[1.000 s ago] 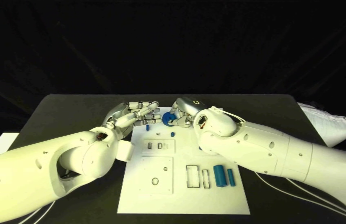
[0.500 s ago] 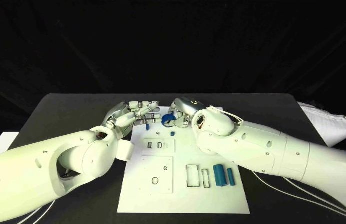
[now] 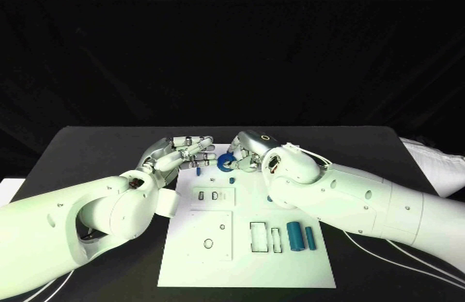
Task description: Assemble the parts on the task board
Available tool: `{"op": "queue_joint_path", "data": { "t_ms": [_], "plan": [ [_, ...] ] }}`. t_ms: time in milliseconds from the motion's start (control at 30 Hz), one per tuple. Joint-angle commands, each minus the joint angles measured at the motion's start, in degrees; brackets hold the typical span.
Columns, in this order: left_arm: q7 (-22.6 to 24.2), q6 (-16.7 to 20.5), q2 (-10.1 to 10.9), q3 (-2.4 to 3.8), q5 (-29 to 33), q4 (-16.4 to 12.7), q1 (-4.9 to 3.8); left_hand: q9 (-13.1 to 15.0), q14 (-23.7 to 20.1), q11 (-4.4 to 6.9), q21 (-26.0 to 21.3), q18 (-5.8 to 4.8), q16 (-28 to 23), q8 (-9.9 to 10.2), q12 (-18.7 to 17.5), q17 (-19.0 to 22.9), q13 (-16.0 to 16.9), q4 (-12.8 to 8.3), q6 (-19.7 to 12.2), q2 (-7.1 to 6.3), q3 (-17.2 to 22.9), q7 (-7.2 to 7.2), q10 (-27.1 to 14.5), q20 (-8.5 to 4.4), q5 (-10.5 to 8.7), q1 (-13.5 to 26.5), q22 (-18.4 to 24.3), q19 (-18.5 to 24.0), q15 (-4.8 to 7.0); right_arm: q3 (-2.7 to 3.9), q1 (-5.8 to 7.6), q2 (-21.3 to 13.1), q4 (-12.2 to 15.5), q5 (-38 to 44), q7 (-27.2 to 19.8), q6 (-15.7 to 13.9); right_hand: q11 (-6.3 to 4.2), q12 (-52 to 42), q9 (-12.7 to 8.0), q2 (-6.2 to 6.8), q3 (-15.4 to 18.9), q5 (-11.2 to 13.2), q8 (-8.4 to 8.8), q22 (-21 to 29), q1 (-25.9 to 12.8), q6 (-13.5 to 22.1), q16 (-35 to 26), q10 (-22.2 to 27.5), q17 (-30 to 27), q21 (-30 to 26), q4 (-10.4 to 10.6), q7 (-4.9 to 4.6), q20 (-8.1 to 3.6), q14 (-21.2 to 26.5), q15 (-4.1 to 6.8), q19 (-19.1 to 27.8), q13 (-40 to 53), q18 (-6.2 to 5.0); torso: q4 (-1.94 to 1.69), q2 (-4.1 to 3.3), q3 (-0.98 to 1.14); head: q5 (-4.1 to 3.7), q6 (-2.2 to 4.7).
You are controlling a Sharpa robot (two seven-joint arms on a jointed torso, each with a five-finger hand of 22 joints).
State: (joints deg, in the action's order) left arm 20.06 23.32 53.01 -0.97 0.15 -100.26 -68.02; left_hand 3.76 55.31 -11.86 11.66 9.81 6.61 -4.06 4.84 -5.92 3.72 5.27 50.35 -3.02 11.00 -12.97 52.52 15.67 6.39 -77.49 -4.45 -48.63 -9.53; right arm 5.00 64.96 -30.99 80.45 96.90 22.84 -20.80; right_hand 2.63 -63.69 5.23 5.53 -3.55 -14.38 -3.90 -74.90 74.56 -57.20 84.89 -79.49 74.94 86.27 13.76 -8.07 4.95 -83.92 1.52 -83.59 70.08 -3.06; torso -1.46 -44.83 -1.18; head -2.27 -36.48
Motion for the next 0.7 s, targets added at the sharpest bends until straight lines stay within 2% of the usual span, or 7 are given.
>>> {"op": "queue_joint_path", "data": {
  "t_ms": [33,167,200,333,400,600,700],
  "plan": [
    [0.25,-1.39,0.07,0.04,0.08,-0.08,-0.06,-0.01,0.02,-0.32,-0.11,0.54,-0.24,0.20,-0.27,-0.06,0.02,-0.32,-0.08,0.59,-0.13,-1.96,0.06,0.16,0.16,-0.17,0.05,-0.19,-0.28,0.08,-0.08,-3.18,2.73,-0.86,-2.21,-5.70,0.23,-0.21,0.08,-0.40,0.27,-0.93,0.14,-6.27,0.61,0.05,-0.06,-0.26,5.31,-0.07,-0.11,0.17,0.26,-4.16,-0.32,-0.22,0.13,0.98,0.06,0.06,0.08,-0.12,0.13],
    [0.34,-1.66,0.33,0.04,0.08,-0.27,-0.06,-0.02,0.00,-0.32,-0.12,0.54,-0.26,0.22,-0.29,-0.06,0.01,-0.45,-0.11,0.61,-0.09,-1.95,0.04,0.16,0.15,-0.23,0.06,-0.18,-0.29,0.40,-0.01,-8.89,6.55,-4.63,-6.51,-5.85,0.18,-0.20,0.21,-0.55,0.01,-0.03,0.11,-6.54,2.27,-0.13,0.08,-0.27,5.59,0.03,-0.85,0.20,0.22,-4.21,-0.28,-0.39,0.26,1.04,0.38,0.15,0.00,-0.36,0.46],
    [0.38,-1.71,0.37,0.04,0.08,-0.30,-0.06,-0.02,0.00,-0.32,-0.12,0.54,-0.26,0.22,-0.29,-0.06,0.01,-0.45,-0.11,0.61,-0.09,-1.95,0.04,0.16,0.15,-0.23,0.06,-0.18,-0.29,0.52,0.01,-10.45,7.38,-6.18,-8.43,-5.30,0.17,-0.38,0.25,-0.62,-0.07,0.15,0.08,-6.44,2.70,-0.24,0.10,-0.34,5.64,-0.02,-1.07,0.20,0.21,-4.22,-0.27,-0.31,0.43,1.01,0.58,0.26,0.00,-0.28,0.54],
    [0.49,-2.00,0.49,0.04,0.08,-0.33,-0.06,-0.02,0.00,-0.32,-0.12,0.54,-0.26,0.22,-0.29,-0.06,0.01,-0.45,-0.11,0.61,-0.09,-1.95,0.04,0.16,0.15,-0.23,0.06,-0.18,-0.29,0.92,0.05,-15.97,10.00,-10.61,-15.98,-3.81,0.12,0.43,0.40,-0.42,-0.14,0.07,0.04,-5.07,4.14,-0.66,-0.34,-0.05,4.93,-0.67,-1.98,0.28,0.15,-4.02,-0.12,0.74,-0.06,0.69,1.18,0.47,0.19,-0.11,0.68],
    [0.57,-2.36,0.51,0.04,0.08,-0.25,-0.06,-0.03,-0.01,-0.32,-0.13,0.53,-0.28,0.23,-0.31,-0.06,0.00,-0.53,-0.14,0.60,-0.08,-1.94,0.01,0.16,0.15,-0.27,0.07,-0.17,-0.29,1.06,-0.02,-18.68,10.64,-12.21,-18.66,-3.44,0.01,1.32,0.38,-0.21,-0.26,0.29,0.22,-4.63,5.40,-0.48,-0.69,0.29,4.39,-0.91,-2.79,0.38,0.03,-3.88,0.05,1.09,-0.64,0.58,1.37,0.52,0.36,-0.43,0.70],
    [0.69,-2.78,0.52,0.03,0.08,-0.08,-0.06,-0.03,-0.01,-0.32,-0.13,0.53,-0.28,0.23,-0.31,-0.06,0.00,-0.53,-0.14,0.60,-0.08,-1.94,0.01,0.16,0.15,-0.27,0.07,-0.17,-0.29,1.19,-0.32,-22.38,8.91,-14.11,-21.36,-2.06,-0.02,1.90,0.34,0.00,-0.32,0.42,0.30,-4.46,6.48,-0.25,-0.81,0.50,4.28,-1.03,-3.48,0.36,-0.04,-3.85,0.04,1.24,-0.97,0.55,1.57,0.62,0.54,-0.63,0.71],
    [0.71,-2.85,0.54,0.03,0.08,0.03,-0.05,-0.03,0.00,-0.32,-0.14,0.53,-0.28,0.24,-0.32,-0.06,0.00,-0.58,-0.15,0.63,-0.06,-1.93,0.00,0.16,0.16,-0.29,0.08,-0.17,-0.29,1.21,-0.57,-23.22,6.85,-15.05,-22.60,-1.21,-0.01,1.86,0.29,0.06,-0.31,0.49,0.36,-4.51,6.83,-0.01,-0.76,0.44,4.39,-1.02,-3.70,0.34,-0.04,-3.87,0.04,1.21,-0.91,0.56,1.55,0.60,0.50,-0.81,0.76]
  ]
}}
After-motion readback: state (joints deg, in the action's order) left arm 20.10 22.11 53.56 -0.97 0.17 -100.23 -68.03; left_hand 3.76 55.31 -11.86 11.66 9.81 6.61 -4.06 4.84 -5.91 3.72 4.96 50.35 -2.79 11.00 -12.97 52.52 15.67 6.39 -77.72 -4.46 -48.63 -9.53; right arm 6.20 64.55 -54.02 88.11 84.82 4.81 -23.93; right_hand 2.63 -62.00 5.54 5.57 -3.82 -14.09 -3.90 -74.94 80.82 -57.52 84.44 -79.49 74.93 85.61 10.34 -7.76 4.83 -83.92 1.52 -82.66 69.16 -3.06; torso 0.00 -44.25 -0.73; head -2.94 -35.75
